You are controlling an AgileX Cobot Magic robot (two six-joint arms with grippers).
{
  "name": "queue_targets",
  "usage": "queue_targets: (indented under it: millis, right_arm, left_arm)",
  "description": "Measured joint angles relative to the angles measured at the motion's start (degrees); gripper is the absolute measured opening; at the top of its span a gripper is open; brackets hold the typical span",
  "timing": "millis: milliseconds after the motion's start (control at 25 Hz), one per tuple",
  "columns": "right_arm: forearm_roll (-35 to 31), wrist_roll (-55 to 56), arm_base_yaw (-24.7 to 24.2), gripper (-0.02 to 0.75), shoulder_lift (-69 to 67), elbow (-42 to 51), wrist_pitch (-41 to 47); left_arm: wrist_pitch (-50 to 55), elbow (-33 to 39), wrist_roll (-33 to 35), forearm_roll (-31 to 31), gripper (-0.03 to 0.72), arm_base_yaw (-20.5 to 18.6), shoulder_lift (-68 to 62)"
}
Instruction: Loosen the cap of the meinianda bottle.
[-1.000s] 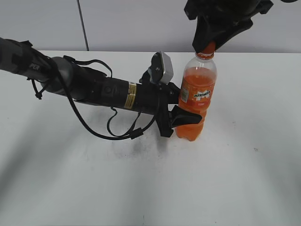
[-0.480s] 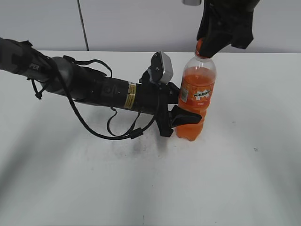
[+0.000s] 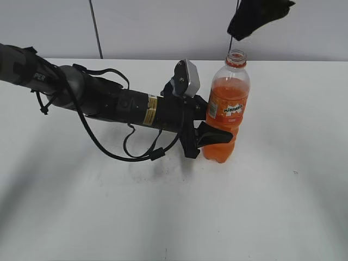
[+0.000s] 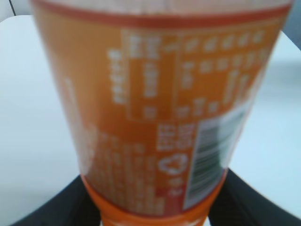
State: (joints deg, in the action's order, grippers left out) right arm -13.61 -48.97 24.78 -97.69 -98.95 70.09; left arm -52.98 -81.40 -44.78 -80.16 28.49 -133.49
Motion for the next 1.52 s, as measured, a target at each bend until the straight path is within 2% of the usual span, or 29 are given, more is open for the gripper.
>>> queue_targets:
  millis: [160,360,480,600,800,920,1200,1520]
  right_arm:
    - [1.0,14.4,-3.4,0.269,1.7,0.0,0.0]
    - [8.7,29.0,-11.4,0.269,2.0,0.4,-0.6]
    - [9.5,31.7,-17.1,0.269,2.6,4.4,-6.2]
    - [9.1,33.0,-20.0,0.269,2.8,12.0,-13.7]
    - [8.9,37.4,-21.2,0.269,2.4,27.8,-32.0]
    - [8.8,38.9,-21.3,0.269,-0.7,33.1,-38.6]
    - [8.1,39.4,-21.3,0.268,-11.1,34.2,-45.5]
    - [8.0,39.4,-21.3,0.268,-16.6,34.2,-52.7]
  left_arm:
    - [0.0,0.0,0.0,0.0,0.382,0.0,0.0]
    - [0.1,0.0,0.0,0.0,0.382,-0.1,0.0]
    - [0.1,0.0,0.0,0.0,0.382,0.0,0.0]
    - [0.1,0.0,0.0,0.0,0.382,0.0,0.0]
    - [0.0,0.0,0.0,0.0,0.382,0.0,0.0]
    - [0.0,0.0,0.0,0.0,0.382,0.0,0.0]
    - [0.0,0.0,0.0,0.0,0.382,0.0,0.1]
    - [-0.1,0.0,0.0,0.4,0.382,0.0,0.1]
